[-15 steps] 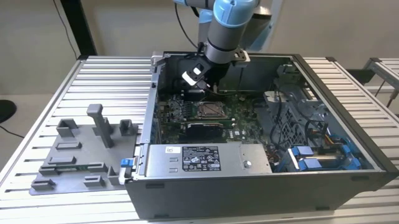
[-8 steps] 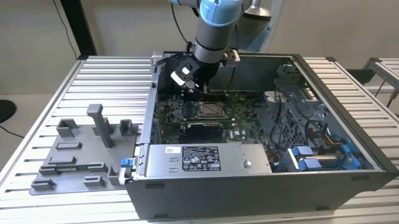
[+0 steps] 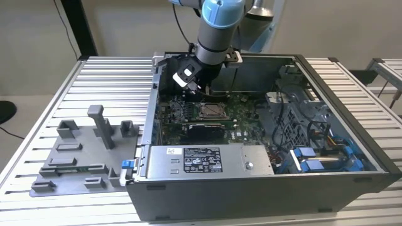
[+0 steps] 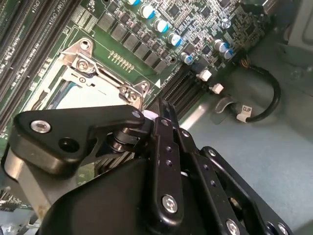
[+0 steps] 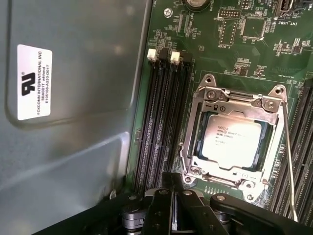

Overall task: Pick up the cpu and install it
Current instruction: 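Install the first cpu locking lever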

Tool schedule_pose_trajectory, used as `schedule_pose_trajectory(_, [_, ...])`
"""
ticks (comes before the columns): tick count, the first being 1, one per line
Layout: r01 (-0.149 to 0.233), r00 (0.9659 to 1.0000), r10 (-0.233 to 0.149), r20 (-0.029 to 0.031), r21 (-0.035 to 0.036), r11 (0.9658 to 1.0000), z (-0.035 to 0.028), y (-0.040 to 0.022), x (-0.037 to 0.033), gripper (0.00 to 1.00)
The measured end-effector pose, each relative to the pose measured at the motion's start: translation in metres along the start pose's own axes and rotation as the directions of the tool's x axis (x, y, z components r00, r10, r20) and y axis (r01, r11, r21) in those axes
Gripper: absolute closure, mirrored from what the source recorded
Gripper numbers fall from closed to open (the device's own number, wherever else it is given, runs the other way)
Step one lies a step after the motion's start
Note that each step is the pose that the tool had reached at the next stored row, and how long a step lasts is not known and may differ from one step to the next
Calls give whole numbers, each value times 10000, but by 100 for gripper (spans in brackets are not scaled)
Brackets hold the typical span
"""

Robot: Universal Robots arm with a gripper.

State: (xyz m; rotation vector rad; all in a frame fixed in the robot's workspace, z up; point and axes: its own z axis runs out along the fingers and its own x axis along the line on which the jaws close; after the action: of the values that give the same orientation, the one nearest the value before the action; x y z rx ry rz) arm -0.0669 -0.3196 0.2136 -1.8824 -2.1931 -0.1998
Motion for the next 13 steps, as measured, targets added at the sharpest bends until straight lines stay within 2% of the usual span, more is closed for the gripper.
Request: schedule_pose_trajectory(13, [0, 10000, 0, 17, -4, 10000, 60, 4, -18, 100])
